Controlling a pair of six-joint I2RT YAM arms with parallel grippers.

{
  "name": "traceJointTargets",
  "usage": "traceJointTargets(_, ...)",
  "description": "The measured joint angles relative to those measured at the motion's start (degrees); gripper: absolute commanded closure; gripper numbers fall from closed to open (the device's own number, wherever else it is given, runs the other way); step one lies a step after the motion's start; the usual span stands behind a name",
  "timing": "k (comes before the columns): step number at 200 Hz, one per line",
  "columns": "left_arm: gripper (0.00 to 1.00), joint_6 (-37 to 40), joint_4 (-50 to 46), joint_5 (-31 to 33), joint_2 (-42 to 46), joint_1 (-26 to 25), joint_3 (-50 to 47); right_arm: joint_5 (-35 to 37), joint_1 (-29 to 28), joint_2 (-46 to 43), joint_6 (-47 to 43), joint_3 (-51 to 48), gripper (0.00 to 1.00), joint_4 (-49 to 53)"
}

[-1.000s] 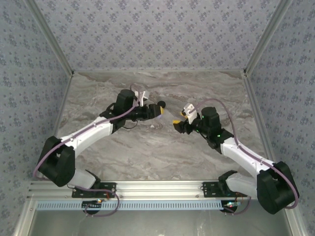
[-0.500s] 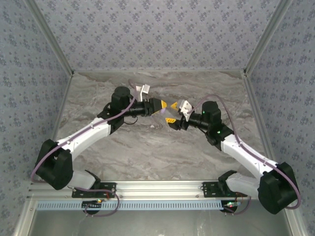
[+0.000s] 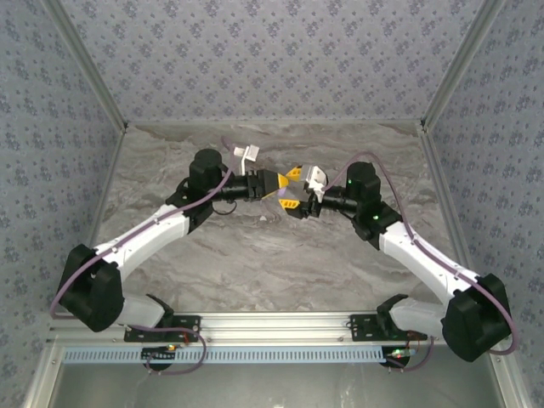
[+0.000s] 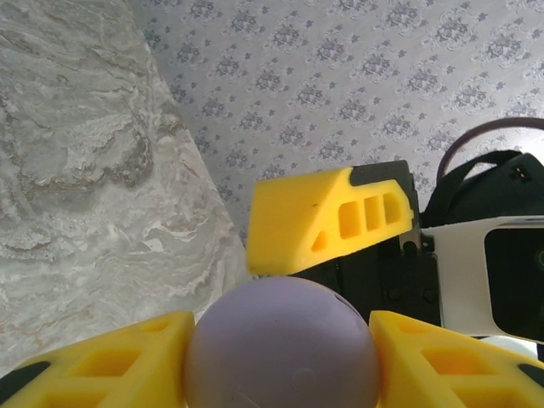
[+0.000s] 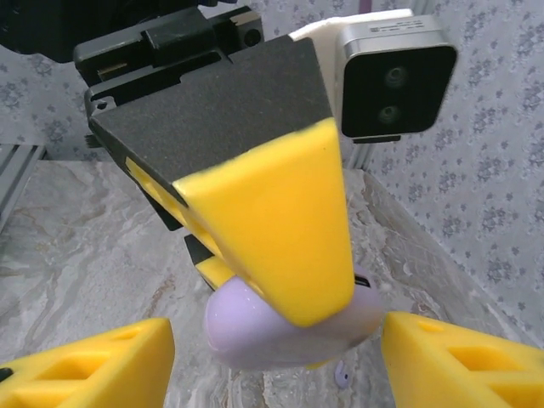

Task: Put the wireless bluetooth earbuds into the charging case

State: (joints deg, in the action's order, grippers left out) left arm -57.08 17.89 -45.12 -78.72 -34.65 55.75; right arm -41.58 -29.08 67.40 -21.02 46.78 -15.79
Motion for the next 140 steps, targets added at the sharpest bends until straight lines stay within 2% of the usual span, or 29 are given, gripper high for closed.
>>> traceJointTargets(56, 0.47, 0.0, 0.0, -0.8, 0.0, -0.7, 0.0, -2.0, -0.4, 0.8, -1.1, 1.7, 0.35, 2.1)
traceJointTargets(77, 0.47, 0.0, 0.0, -1.0, 0.1, -0.8, 0.0, -2.2, -0.4, 0.9, -1.4, 2.2, 0.39, 2.9)
traceJointTargets(112, 0.47, 0.2, -0.1, -1.5, 0.3, -1.0, 0.0, -2.1, -0.4, 1.0, -2.5, 3.2, 0.54, 4.4)
traceJointTargets(125, 0.46, 0.3, -0.3, -1.4, 0.3, -1.0, 0.0, -1.9, -0.4, 1.0, -2.7, 3.3, 0.55, 4.9)
traceJointTargets(140, 0.39, 0.7, -0.8, -1.4, 0.3, -1.0, 0.0, -1.7, -0.5, 1.0, -2.6, 3.3, 0.55, 5.6)
